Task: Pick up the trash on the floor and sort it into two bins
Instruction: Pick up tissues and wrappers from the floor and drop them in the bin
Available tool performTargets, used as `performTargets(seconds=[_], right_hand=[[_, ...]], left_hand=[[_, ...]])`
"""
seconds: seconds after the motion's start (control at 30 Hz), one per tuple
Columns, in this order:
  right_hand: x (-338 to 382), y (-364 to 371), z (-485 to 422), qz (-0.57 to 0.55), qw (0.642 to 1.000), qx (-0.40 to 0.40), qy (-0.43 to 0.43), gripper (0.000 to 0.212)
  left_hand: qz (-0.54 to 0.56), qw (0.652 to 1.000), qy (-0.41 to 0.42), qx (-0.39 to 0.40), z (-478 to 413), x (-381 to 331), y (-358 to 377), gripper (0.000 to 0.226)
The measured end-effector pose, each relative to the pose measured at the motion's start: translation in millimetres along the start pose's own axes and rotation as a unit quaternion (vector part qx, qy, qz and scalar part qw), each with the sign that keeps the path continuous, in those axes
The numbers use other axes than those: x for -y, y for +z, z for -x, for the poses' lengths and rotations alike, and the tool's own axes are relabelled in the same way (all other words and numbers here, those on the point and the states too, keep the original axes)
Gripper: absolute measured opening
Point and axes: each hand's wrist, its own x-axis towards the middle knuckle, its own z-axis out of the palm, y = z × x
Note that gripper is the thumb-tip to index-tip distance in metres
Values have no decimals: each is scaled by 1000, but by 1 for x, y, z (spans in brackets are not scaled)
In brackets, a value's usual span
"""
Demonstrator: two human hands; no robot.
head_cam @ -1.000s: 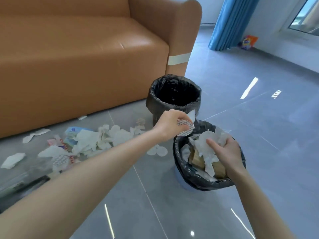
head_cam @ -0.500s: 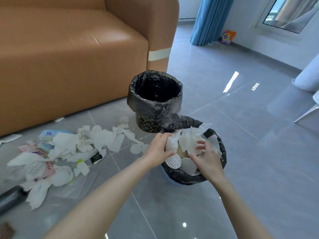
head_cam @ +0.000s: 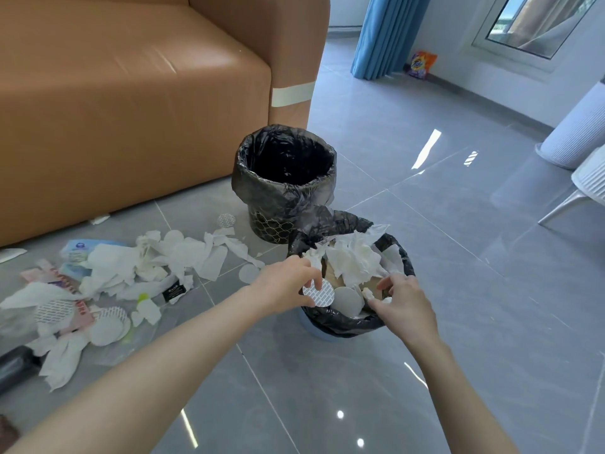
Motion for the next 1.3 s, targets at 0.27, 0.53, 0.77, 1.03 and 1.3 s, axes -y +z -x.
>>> performTargets(seconds=[0.27, 0.53, 0.77, 1.03, 1.3], right_hand=[[-7, 16, 2, 80, 995, 37, -41, 23], [6, 19, 3, 115, 989, 56, -75, 33], [23, 4, 12, 50, 993, -31, -103, 25], [70, 0, 21, -67, 983, 9, -171, 21], [127, 53, 36, -89, 962, 105, -237, 26]], left_hand=[[-131, 989, 67, -2, -3, -1, 4, 25], [-216, 971, 48, 87, -1, 4, 22, 45], [-172, 984, 22, 36, -7, 4, 14, 44], [-85, 996, -40, -3, 31, 34, -21, 38], [-6, 978, -206, -12, 102, 109, -26, 37]])
